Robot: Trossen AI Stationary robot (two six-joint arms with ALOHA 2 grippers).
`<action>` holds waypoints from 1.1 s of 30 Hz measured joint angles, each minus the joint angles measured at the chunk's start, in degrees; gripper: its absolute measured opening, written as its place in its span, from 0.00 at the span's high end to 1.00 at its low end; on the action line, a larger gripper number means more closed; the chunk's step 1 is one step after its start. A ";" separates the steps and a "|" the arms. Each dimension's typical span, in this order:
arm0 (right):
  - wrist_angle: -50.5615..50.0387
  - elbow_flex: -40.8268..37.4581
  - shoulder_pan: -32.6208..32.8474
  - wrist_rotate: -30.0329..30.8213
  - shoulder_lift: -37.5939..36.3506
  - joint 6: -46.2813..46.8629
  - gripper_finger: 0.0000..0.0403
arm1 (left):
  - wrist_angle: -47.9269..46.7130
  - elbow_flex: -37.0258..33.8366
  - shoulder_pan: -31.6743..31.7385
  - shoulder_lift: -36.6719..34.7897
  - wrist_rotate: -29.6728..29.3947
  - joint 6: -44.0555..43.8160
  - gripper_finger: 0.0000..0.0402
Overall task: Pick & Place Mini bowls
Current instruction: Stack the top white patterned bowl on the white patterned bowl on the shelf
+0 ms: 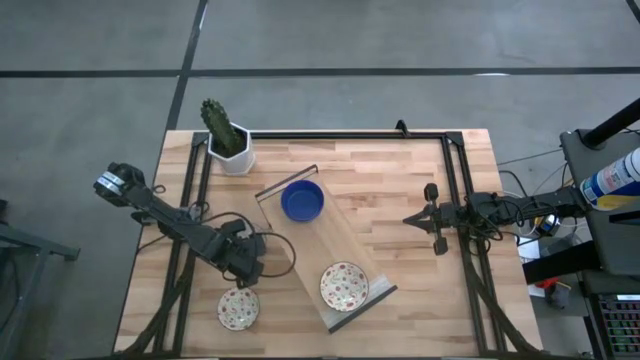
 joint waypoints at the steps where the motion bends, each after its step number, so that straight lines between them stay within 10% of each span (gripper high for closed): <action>1: 0.00 0.00 0.00 0.00 0.00 0.00 0.98 | 0.46 -0.44 0.00 0.00 0.00 -0.24 0.82; 33: 0.00 0.00 0.00 0.00 0.00 0.00 0.98 | 3.83 0.81 -0.04 0.70 2.51 -0.76 0.82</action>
